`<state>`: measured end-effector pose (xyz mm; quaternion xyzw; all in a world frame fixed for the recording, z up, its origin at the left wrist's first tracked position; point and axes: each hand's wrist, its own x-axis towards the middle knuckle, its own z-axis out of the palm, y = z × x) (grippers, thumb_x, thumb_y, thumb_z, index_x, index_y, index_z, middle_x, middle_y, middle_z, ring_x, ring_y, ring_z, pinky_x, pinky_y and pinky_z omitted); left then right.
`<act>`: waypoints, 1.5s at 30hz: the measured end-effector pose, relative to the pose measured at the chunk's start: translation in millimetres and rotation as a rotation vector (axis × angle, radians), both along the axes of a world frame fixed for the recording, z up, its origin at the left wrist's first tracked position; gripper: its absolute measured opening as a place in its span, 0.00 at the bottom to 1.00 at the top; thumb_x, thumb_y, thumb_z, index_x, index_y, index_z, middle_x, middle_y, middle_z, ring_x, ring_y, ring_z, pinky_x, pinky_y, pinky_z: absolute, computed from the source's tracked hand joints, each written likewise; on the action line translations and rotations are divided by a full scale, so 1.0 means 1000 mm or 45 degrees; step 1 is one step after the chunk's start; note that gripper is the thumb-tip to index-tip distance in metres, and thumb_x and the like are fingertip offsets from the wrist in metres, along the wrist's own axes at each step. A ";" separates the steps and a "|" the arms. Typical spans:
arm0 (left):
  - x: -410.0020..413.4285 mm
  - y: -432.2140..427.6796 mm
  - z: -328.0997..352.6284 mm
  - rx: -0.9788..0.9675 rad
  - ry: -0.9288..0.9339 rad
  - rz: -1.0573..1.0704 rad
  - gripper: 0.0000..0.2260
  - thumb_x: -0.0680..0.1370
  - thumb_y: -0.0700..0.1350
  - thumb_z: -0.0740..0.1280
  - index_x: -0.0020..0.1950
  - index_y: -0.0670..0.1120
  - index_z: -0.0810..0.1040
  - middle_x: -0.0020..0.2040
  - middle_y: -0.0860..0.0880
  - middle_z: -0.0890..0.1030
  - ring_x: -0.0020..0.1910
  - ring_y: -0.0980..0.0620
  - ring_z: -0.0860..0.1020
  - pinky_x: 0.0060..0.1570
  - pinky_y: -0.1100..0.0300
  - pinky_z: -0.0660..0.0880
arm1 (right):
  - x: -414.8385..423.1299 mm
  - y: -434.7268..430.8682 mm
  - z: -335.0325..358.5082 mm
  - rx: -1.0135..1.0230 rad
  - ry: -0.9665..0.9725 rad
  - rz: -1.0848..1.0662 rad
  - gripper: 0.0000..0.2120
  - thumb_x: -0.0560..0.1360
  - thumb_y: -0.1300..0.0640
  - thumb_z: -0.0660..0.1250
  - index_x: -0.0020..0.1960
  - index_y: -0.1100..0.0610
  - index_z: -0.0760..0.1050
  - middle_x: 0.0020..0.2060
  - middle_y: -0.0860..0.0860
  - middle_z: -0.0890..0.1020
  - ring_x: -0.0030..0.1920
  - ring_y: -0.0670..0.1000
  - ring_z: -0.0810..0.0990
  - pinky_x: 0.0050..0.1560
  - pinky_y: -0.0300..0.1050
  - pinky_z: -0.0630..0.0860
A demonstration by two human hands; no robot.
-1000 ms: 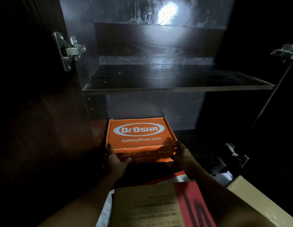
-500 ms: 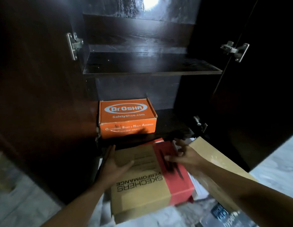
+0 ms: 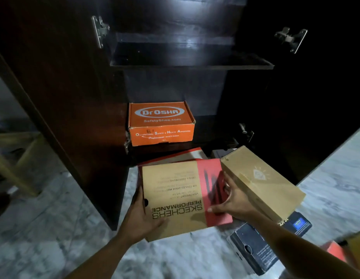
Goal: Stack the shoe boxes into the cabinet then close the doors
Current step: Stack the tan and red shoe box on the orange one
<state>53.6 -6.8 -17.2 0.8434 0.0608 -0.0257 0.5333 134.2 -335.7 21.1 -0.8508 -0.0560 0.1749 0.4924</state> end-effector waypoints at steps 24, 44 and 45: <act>0.022 0.019 -0.011 -0.139 0.048 0.125 0.66 0.47 0.56 0.87 0.77 0.69 0.51 0.68 0.62 0.71 0.67 0.57 0.72 0.65 0.47 0.74 | 0.014 0.016 -0.011 0.168 -0.055 -0.110 0.61 0.53 0.57 0.88 0.79 0.57 0.58 0.66 0.52 0.78 0.57 0.47 0.83 0.50 0.38 0.82; 0.156 0.001 0.111 -0.290 -0.479 0.421 0.55 0.48 0.45 0.88 0.73 0.46 0.69 0.57 0.52 0.83 0.55 0.56 0.82 0.57 0.63 0.78 | 0.132 0.043 0.125 0.367 -0.450 -0.097 0.51 0.52 0.54 0.86 0.70 0.55 0.66 0.54 0.43 0.80 0.49 0.30 0.81 0.48 0.24 0.74; 0.171 0.004 0.119 -0.286 -0.490 0.440 0.53 0.49 0.44 0.87 0.72 0.47 0.70 0.56 0.52 0.83 0.54 0.57 0.82 0.54 0.66 0.78 | 0.151 0.047 0.134 0.351 -0.453 -0.082 0.48 0.54 0.56 0.86 0.70 0.58 0.68 0.53 0.43 0.81 0.47 0.31 0.81 0.47 0.24 0.74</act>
